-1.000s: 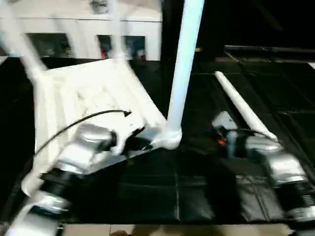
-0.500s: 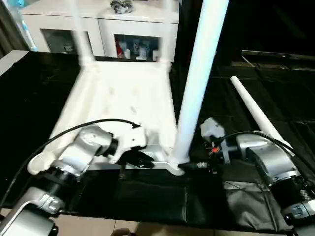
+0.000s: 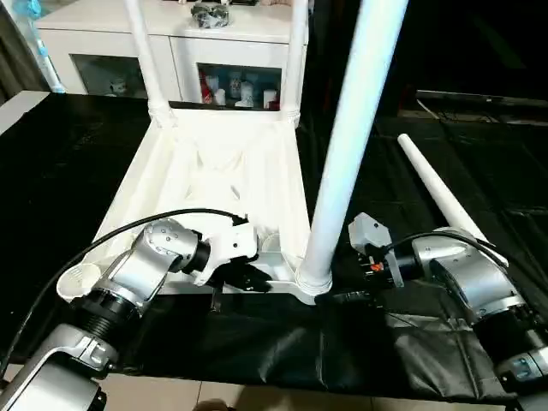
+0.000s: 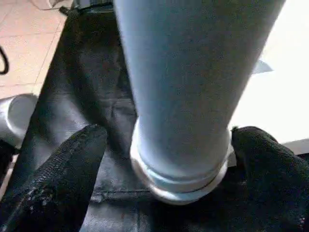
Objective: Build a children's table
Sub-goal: Rotate leg to tighten
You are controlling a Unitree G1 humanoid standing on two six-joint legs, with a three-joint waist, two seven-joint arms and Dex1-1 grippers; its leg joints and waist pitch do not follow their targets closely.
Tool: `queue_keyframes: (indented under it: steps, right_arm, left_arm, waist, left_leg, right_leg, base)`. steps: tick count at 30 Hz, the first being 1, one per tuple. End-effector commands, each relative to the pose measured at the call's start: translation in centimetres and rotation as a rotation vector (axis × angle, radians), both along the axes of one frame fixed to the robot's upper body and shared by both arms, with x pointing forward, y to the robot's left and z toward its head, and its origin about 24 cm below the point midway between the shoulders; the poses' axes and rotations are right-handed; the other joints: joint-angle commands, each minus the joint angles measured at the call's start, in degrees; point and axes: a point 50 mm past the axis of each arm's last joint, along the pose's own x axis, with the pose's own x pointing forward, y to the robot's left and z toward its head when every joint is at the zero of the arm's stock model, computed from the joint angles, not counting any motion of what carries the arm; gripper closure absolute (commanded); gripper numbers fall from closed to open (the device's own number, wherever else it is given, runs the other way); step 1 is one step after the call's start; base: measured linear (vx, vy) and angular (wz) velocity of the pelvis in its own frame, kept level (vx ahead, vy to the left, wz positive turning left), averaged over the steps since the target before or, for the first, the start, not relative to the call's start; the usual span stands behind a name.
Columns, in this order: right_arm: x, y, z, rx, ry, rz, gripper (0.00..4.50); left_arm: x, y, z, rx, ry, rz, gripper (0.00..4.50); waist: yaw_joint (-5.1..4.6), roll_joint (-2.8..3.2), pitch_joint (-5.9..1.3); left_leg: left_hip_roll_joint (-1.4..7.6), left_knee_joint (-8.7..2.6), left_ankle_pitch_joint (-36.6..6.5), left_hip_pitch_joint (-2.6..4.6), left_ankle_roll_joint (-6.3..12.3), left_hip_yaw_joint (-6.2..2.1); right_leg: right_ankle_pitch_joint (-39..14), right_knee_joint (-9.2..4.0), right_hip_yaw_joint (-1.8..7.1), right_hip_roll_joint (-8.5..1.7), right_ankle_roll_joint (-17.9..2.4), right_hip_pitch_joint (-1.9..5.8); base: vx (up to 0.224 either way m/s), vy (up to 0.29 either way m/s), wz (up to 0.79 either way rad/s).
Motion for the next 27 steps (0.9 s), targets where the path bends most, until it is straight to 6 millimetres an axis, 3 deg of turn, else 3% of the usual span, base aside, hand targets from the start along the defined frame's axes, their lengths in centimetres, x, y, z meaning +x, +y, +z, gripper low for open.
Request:
queue_keyframes:
  steps: [1,19,27]
  right_arm:
    - [0.3,0.0,0.3,-0.008,-0.006,-0.001,0.25]
    - [0.8,0.9,-0.4,-0.016,-0.004,-0.016,1.7]
    - [0.6,1.1,-0.7,-0.003,0.005,-0.014,1.76]
  left_arm:
    - [0.1,0.0,-0.3,0.04,-0.008,-0.003,4.5]
    - [0.4,0.2,-0.4,0.053,-0.016,-0.01,4.5]
    - [0.4,0.2,-0.4,0.052,-0.017,-0.006,4.5]
  waist:
    - [-0.68,-0.18,-3.66]
    - [-1.15,-0.04,-3.52]
    - [-1.8,-0.05,-3.32]
  left_leg:
    - [2.92,-4.15,-14.2,1.03,1.43,-1.17]
    - [2.83,-4.27,-16.3,1.35,0.97,-1.26]
    - [2.69,-4.26,-18.2,1.49,0.74,-1.43]
  right_leg:
    - [-26.3,-5.52,3.58,-5.62,-5.9,2.14]
    - [-28.6,-5.85,3.45,-5.66,-5.6,1.97]
    - [-32.1,-6.39,3.2,-5.73,-4.5,1.82]
  base:
    - [0.0,0.0,0.0]
    - [0.0,0.0,0.0]
    - [0.0,0.0,0.0]
